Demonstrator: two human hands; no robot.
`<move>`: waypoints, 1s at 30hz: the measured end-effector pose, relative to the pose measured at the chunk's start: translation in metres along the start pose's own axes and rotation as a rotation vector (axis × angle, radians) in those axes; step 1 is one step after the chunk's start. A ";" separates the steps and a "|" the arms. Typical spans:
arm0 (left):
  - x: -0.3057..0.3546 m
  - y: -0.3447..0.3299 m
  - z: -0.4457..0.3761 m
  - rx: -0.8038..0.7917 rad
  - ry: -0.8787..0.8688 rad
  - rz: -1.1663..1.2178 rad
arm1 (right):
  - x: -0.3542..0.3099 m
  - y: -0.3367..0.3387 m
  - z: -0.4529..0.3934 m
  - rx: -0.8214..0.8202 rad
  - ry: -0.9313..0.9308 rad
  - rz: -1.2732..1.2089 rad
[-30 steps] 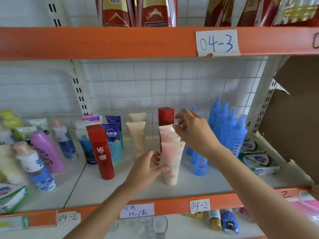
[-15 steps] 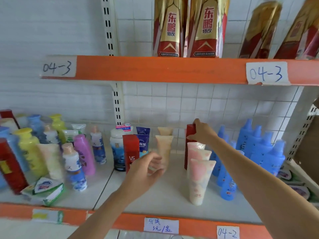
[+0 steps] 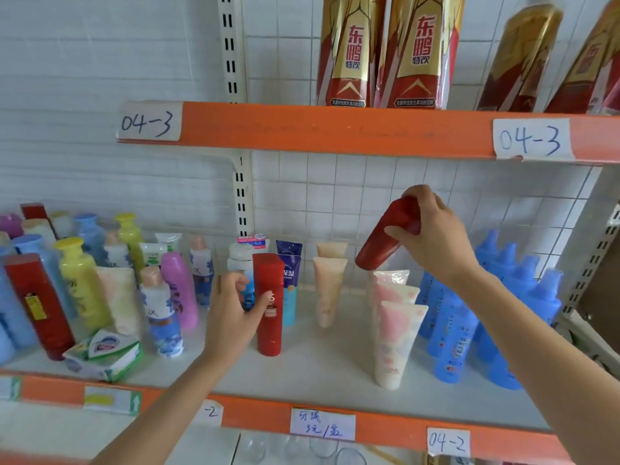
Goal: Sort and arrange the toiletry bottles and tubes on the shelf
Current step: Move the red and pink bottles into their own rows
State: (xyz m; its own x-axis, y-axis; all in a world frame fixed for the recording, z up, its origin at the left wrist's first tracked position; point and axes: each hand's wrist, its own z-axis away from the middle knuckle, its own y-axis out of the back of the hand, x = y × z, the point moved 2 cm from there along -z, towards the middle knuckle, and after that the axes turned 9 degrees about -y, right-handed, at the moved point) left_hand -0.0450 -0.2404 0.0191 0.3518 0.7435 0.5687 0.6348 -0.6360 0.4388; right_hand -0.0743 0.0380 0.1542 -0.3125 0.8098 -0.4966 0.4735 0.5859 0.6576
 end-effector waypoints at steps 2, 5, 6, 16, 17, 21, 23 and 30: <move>-0.017 -0.010 -0.002 -0.085 0.129 0.017 | -0.006 0.004 0.011 0.026 0.040 -0.007; -0.025 -0.023 -0.006 -0.239 0.218 0.167 | -0.011 0.005 0.022 0.047 0.077 -0.008; -0.022 -0.027 -0.006 -0.284 0.226 0.202 | -0.012 0.006 0.026 0.047 0.086 -0.005; 0.004 -0.020 0.005 -0.170 0.132 0.340 | -0.026 0.017 0.050 0.078 0.207 -0.031; 0.008 -0.014 0.005 -0.135 0.120 0.368 | -0.030 0.018 0.054 0.090 0.239 -0.031; 0.018 0.010 0.016 -0.019 0.168 0.484 | -0.045 0.021 0.065 0.068 0.343 -0.100; 0.023 0.024 0.032 0.048 0.188 0.490 | -0.053 0.018 0.069 -0.022 0.349 -0.191; 0.000 0.093 0.090 0.076 0.289 0.320 | -0.091 -0.046 0.092 -0.344 0.366 -0.307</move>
State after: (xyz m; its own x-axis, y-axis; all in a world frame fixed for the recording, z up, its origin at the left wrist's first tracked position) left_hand 0.0762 -0.2810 -0.0025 0.3386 0.4164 0.8438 0.5782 -0.7996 0.1626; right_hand 0.0083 -0.0653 0.1166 -0.6857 0.5237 -0.5055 0.0410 0.7213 0.6914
